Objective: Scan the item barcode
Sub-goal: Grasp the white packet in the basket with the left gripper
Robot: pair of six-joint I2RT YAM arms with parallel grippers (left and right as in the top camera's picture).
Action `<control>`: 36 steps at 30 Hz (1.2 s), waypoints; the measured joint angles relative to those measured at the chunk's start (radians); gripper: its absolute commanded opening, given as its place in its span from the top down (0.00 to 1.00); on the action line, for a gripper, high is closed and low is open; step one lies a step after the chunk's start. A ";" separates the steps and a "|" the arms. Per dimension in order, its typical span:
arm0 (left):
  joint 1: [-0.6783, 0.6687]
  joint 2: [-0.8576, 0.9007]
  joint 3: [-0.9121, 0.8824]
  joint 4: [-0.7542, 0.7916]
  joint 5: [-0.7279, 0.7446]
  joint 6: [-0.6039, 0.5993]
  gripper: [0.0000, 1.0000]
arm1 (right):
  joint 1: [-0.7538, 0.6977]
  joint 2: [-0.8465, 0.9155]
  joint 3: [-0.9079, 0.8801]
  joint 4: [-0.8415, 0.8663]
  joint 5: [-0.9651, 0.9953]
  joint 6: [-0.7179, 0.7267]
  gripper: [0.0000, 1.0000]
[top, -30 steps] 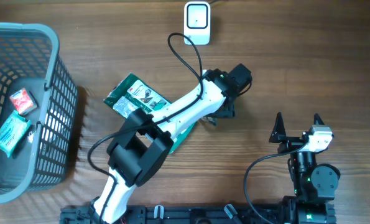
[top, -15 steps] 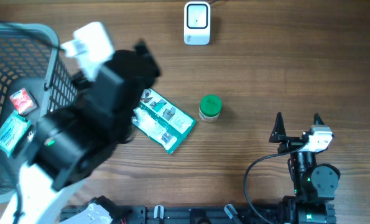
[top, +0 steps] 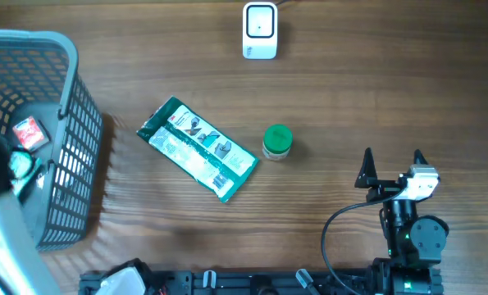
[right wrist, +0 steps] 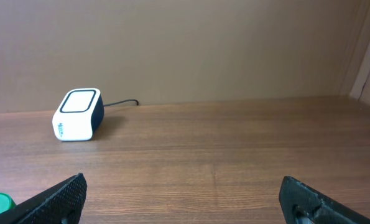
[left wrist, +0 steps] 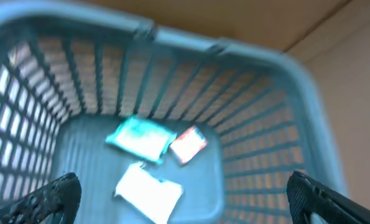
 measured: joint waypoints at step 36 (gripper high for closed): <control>0.130 0.656 -0.383 0.260 0.313 -0.386 0.70 | 0.000 0.000 0.000 0.000 0.000 0.000 0.00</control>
